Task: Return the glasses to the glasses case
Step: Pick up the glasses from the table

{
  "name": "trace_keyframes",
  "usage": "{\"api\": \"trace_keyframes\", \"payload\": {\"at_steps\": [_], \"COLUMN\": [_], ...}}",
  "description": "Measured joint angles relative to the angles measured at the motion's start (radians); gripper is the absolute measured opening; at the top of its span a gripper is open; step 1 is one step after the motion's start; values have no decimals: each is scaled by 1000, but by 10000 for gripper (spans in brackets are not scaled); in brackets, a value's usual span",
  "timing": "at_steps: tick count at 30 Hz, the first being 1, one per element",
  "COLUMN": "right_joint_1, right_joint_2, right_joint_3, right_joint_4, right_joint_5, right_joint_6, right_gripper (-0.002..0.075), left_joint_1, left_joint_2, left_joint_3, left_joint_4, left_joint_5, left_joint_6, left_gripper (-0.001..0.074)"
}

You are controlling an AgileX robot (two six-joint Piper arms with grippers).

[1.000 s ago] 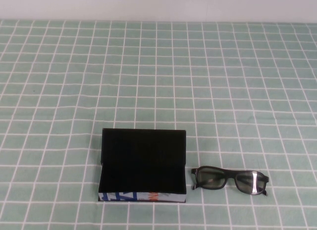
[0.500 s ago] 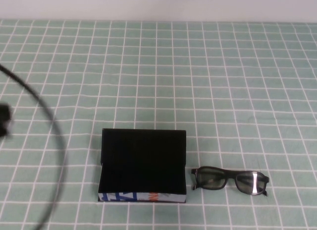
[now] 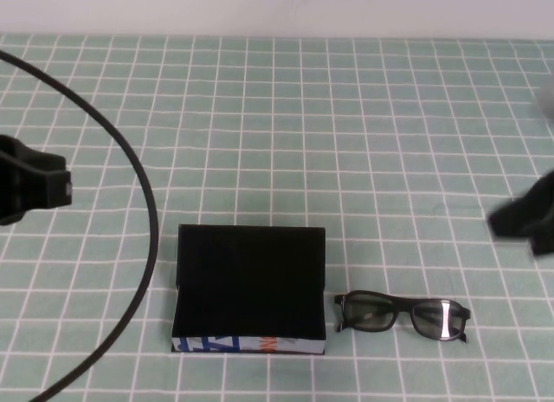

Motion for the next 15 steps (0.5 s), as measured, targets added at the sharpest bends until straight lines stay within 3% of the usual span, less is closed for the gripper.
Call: {"api": "trace_keyframes", "payload": {"at_steps": [4,7,15], "right_joint_1": [12,37,227], "right_joint_2": [133,193,335], "right_joint_3": [4,4,4], "right_joint_4": [-52,-95,-287], "right_joint_5": [53,2,-90], "right_joint_6": [-55,-120,-222], "right_gripper": [2,62,417], "left_joint_1": [0,-2,-3], "left_joint_2": [0,0,0], "left_joint_3": [0,0,0], "left_joint_4": [-58,-100,-142], "left_joint_5": [0,0,36], "left_joint_6": [2,4,6], "left_gripper": [-4,-4,-4]}}
